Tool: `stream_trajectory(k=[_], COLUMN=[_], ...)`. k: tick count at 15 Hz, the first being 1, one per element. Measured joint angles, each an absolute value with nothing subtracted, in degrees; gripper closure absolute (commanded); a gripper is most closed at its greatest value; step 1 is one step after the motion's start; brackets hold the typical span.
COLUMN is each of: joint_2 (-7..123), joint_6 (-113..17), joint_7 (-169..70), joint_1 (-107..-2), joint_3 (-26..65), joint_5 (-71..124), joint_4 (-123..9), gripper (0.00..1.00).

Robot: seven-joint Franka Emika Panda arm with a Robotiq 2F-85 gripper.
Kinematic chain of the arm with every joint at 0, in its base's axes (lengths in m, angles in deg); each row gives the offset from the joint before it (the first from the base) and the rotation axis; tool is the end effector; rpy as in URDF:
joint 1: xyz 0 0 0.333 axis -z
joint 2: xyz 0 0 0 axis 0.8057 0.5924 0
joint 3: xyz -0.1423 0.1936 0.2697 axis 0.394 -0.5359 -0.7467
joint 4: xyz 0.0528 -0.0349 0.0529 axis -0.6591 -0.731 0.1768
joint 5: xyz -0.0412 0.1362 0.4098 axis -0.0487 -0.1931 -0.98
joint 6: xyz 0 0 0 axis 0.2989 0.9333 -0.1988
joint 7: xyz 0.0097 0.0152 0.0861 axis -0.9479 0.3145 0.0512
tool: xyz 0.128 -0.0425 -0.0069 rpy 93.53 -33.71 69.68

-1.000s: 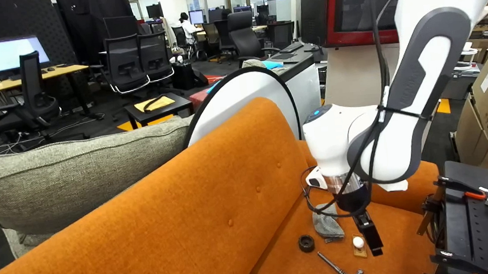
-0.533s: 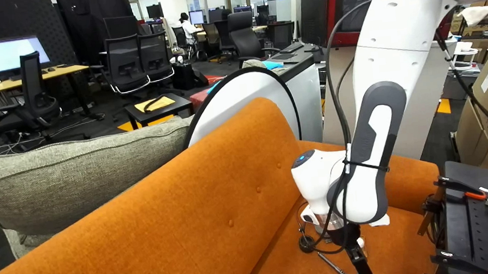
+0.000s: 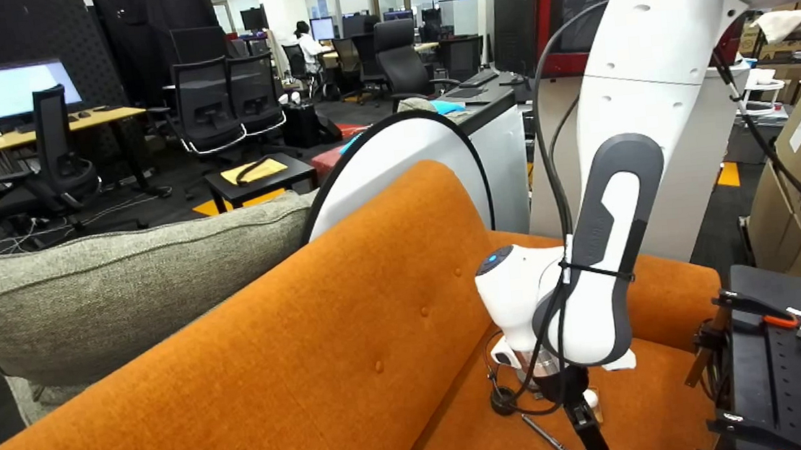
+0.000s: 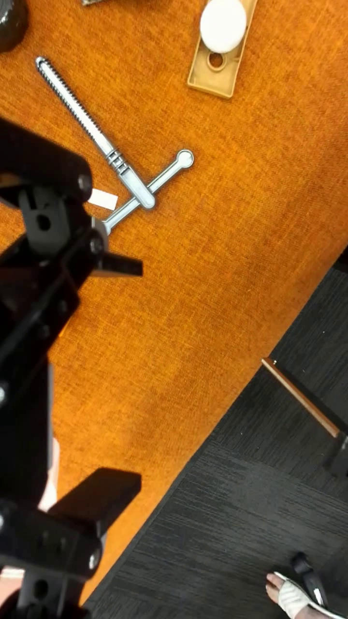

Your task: Pick the orange cube and move it up on the couch

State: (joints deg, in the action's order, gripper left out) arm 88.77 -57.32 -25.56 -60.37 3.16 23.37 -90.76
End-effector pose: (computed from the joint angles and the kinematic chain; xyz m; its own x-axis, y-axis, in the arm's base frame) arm 0.4361 0.1794 -0.0453 0.6997 0.5919 -0.4002 0.5073 -0.8060 -0.3051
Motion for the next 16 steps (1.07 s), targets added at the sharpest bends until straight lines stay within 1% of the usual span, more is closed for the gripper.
stream_trajectory(k=[3, 6, 11, 16], joint_2=[89.4, 92.8, 103.2, 113.1], joint_6=[-58.6, -62.7, -67.2, -69.4], joint_7=[-25.2, -23.2, -22.5, -25.7], joint_1=[-60.0, -58.6, -59.1, -61.9], joint_3=[2.4, 0.7, 0.9, 2.7], joint_5=[23.4, 23.4, 27.1, 29.3], joint_4=[-90.5, -87.8, -79.1, -70.0], gripper=[0.0, 0.0, 0.0, 0.0])
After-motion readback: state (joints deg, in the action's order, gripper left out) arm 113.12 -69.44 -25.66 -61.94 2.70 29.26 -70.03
